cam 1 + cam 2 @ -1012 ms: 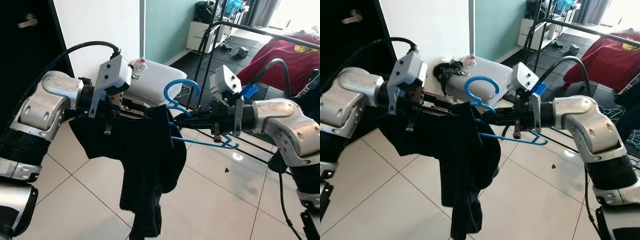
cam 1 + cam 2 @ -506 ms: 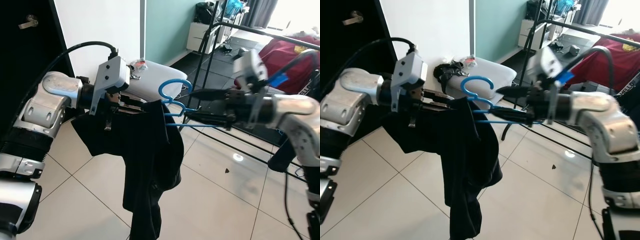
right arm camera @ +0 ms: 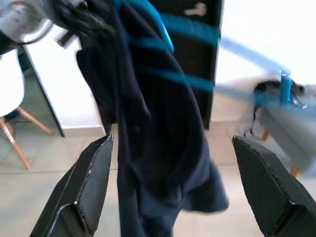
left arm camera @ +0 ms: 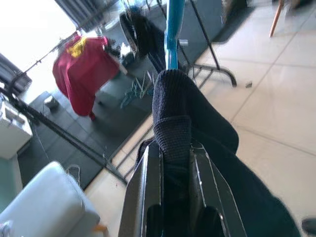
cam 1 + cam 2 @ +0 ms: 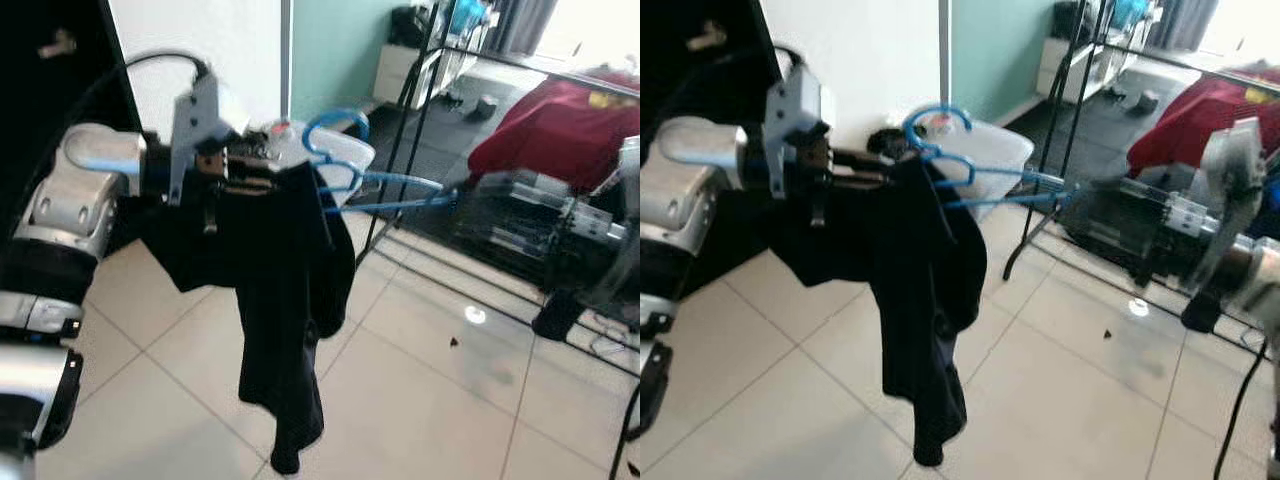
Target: Hang hanger
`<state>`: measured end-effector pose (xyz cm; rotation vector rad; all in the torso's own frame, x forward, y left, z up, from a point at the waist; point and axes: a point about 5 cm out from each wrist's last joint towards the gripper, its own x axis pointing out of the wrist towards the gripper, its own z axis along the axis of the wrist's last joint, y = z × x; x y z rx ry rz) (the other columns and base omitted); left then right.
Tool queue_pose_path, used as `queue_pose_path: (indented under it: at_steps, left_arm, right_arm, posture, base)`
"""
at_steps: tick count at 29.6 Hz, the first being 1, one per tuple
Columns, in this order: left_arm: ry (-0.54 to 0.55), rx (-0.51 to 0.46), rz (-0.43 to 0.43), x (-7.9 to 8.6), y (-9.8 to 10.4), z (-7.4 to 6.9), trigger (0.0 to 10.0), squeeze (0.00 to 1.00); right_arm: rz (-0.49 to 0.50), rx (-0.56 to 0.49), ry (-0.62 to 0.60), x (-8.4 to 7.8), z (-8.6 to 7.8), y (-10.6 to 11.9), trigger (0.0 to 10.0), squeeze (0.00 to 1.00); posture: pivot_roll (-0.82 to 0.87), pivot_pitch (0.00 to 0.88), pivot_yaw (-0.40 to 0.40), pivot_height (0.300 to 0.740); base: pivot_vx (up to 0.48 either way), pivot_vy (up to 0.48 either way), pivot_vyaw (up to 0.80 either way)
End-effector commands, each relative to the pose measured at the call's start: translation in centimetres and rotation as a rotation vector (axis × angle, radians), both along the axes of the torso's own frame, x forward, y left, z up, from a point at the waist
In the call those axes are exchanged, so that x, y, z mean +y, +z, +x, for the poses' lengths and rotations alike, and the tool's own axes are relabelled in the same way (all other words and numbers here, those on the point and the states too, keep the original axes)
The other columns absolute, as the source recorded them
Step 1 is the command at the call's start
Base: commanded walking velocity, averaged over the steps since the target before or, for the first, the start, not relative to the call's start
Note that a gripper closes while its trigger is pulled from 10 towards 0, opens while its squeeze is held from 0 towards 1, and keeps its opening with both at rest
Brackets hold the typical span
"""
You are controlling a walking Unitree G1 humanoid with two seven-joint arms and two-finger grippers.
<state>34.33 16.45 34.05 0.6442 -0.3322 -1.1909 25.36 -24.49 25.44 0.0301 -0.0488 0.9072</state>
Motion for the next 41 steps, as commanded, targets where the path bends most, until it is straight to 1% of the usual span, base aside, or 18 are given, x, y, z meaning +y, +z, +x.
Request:
queue_pose_path:
  at_steps: [1, 3, 4, 7, 9, 11, 12, 15, 16, 17, 20, 22, 28, 30, 32, 33, 34, 41]
  left_arm:
    - [-0.055, -0.073, -0.083, -0.9, 2.4, -0.8, 0.0, 0.0]
    - [-0.08, -0.09, -0.121, -1.3, 3.2, -1.1, 0.0, 0.0]
    - [-0.08, -0.09, -0.121, -1.3, 3.2, -1.1, 0.0, 0.0]
    - [-0.118, -0.121, -0.165, -1.8, 4.3, -1.5, 0.0, 0.0]
    - [-0.125, -0.128, -0.174, -1.9, 4.5, -1.6, 0.0, 0.0]
    - [-0.126, -0.141, -0.181, -2.2, 4.9, -1.7, 0.0, 0.0]
    - [-0.126, -0.141, -0.181, -2.2, 4.9, -1.7, 0.0, 0.0]
    - [-0.126, -0.148, -0.188, -2.4, 5.1, -1.9, 0.0, 0.0]
    - [-0.13, -0.149, -0.192, -2.6, 5.2, -2.0, 0.0, 0.0]
    - [-0.13, -0.149, -0.192, -2.6, 5.2, -2.0, 0.0, 0.0]
    - [-0.142, -0.15, -0.199, -3.0, 5.3, -2.3, 0.0, 0.0]
    - [-0.146, -0.149, -0.202, -3.1, 5.3, -2.3, 0.0, 0.0]
    - [-0.161, -0.153, -0.217, -3.4, 5.5, -2.6, 0.0, 0.0]
    - [-0.173, -0.163, -0.236, -3.7, 5.8, -2.9, 0.0, 0.0]
    - [-0.178, -0.169, -0.245, -3.8, 6.0, -3.0, 0.0, 0.0]
    - [-0.188, -0.173, -0.26, -3.9, 6.3, -3.2, 0.0, 0.0]
    - [-0.192, -0.178, -0.268, -3.9, 6.5, -3.3, 0.0, 0.0]
    - [-0.19, -0.194, -0.288, -3.9, 6.9, -3.5, 0.0, 0.0]
  right_arm:
    - [0.01, 0.042, -0.046, 0.1, 0.2, -1.3, 10.0, 0.0]
    - [0.055, 0.09, -0.133, -0.1, 1.0, -2.6, 10.0, 0.0]
    - [0.055, 0.09, -0.133, -0.1, 1.0, -2.6, 10.0, 0.0]
    - [0.141, 0.155, -0.249, 0.0, 2.8, -3.6, 10.0, 0.0]
    - [0.154, 0.169, -0.267, 0.1, 3.1, -3.7, 10.0, 0.0]
    - [0.185, 0.189, -0.288, 0.7, 3.6, -3.9, 10.0, 0.0]
    - [0.185, 0.189, -0.288, 0.7, 3.6, -3.9, 10.0, 0.0]
    - [0.199, 0.194, -0.28, 1.6, 3.9, -3.9, 10.0, 0.0]
    - [0.21, 0.196, -0.262, 2.2, 4.1, -3.9, 10.0, 0.0]
    - [0.21, 0.196, -0.262, 2.2, 4.1, -3.9, 10.0, 0.0]
    - [0.218, 0.186, -0.154, 4.0, 4.1, -3.4, 10.0, 0.0]
    - [0.221, 0.187, -0.125, 4.4, 4.0, -3.2, 10.0, 0.0]
    - [0.199, 0.199, -0.127, 4.6, 4.1, -3.3, 10.0, 0.0]
    - [0.152, 0.236, -0.192, 4.6, 4.7, -4.1, 10.0, 0.0]
    - [0.134, 0.252, -0.215, 4.6, 5.0, -4.3, 10.0, 0.0]
    - [0.12, 0.266, -0.235, 4.6, 5.2, -4.7, 4.3, 0.0]
    - [0.118, 0.275, -0.245, 4.6, 5.3, -4.8, 0.0, 0.0]
    - [0.115, 0.294, -0.281, 4.3, 5.8, -5.2, 0.0, 0.0]
  posture:
    - [-0.02, 0.065, -0.046, 0.74]
    - [-0.02, 0.064, -0.045, 0.74]
    - [-0.02, 0.064, -0.045, 0.74]
    - [-0.02, 0.065, -0.047, 0.74]
    - [-0.02, 0.065, -0.047, 0.74]
    - [-0.02, 0.066, -0.048, 0.74]
    - [-0.02, 0.066, -0.048, 0.74]
    - [-0.02, 0.066, -0.048, 0.74]
    - [-0.01, 0.067, -0.05, 0.74]
    - [-0.01, 0.067, -0.05, 0.74]
    - [-0.01, 0.067, -0.05, 0.74]
    - [-0.01, 0.067, -0.05, 0.74]
    - [-0.01, 0.064, -0.056, 0.74]
    - [-0.01, 0.062, -0.054, 0.74]
    - [-0.01, 0.062, -0.054, 0.74]
    - [-0.01, 0.06, -0.055, 0.74]
    - [-0.01, 0.06, -0.055, 0.74]
    - [-0.01, 0.056, -0.056, 0.74]
  base:
    - [0.0, 0.0, 0.0]
    - [0.0, 0.0, 0.0]
    - [0.0, 0.0, 0.0]
    - [0.0, 0.0, 0.0]
    - [0.0, 0.0, 0.0]
    - [0.0, 0.0, 0.0]
    - [0.0, 0.0, 0.0]
    - [0.0, 0.0, 0.0]
    - [0.0, 0.0, 0.0]
    - [0.0, 0.0, 0.0]
    - [0.0, 0.0, 0.0]
    - [0.0, 0.0, 0.0]
    - [0.0, 0.0, 0.0]
    - [0.0, 0.0, 0.0]
    - [0.0, 0.0, 0.0]
    - [0.0, 0.0, 0.0]
    - [0.0, 0.0, 0.0]
    - [0.0, 0.0, 0.0]
